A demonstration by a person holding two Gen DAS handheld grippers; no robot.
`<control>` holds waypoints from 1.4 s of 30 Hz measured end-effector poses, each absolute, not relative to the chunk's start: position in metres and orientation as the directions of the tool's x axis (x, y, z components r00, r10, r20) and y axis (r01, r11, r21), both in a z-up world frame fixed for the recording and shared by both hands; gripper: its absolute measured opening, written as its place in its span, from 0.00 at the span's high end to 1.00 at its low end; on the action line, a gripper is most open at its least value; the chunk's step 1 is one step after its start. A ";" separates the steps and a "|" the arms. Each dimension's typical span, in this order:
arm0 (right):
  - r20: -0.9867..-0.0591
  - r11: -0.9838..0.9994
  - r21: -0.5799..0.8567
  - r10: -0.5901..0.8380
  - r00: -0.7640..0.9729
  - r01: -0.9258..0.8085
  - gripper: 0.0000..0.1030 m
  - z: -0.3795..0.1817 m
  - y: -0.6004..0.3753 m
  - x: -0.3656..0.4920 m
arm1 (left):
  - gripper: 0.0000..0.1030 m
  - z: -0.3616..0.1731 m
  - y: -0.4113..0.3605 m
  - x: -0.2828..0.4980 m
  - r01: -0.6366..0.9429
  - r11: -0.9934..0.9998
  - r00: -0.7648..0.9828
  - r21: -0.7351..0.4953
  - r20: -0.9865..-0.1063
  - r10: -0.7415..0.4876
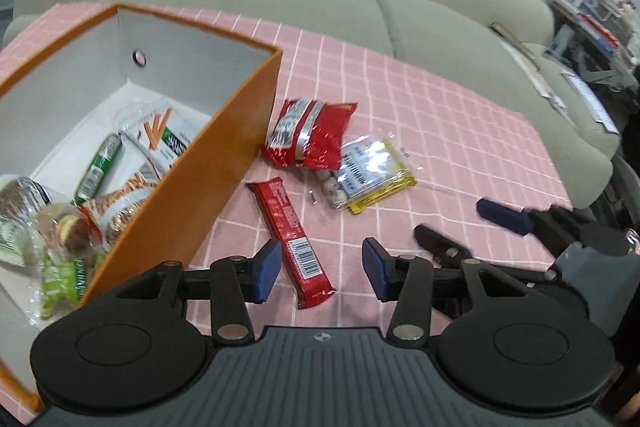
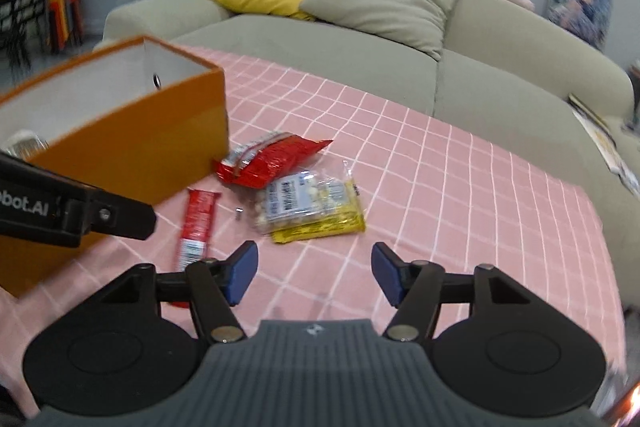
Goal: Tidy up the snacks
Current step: 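Lift both tools out of the box and lower them to the remaining snacks, then grasp the red chocolate bar with the left tool while the right tool grasps the hawthorn ball packet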
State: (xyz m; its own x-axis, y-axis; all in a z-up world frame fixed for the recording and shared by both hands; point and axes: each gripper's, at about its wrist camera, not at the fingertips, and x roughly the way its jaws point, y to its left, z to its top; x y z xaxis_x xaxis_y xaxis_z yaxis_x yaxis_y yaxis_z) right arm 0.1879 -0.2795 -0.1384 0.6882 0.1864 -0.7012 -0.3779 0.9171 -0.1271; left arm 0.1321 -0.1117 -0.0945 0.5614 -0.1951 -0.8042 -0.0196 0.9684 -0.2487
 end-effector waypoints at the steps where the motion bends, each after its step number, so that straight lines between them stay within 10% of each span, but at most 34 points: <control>1: -0.707 0.913 -0.133 0.186 0.683 -0.386 0.41 -0.142 -0.281 0.195 | 0.50 -0.099 -0.112 0.136 -0.028 0.969 0.552 -0.247 -0.811 -0.191; 11: -0.753 0.770 -0.285 0.189 0.631 -0.571 0.50 -0.172 -0.278 0.255 | 0.53 -0.137 -0.118 0.167 -0.077 0.972 0.450 -0.223 -0.878 -0.166; 24: -0.770 0.726 -0.259 0.244 0.590 -0.638 0.94 -0.180 -0.280 0.262 | 0.69 -0.157 -0.120 0.184 -0.085 0.974 0.405 -0.212 -0.900 -0.161; 42: -0.850 0.965 -0.018 0.122 0.512 -0.261 1.00 -0.174 -0.279 0.163 | 0.87 -0.147 -0.114 0.138 0.024 0.974 0.371 -0.223 -0.903 -0.216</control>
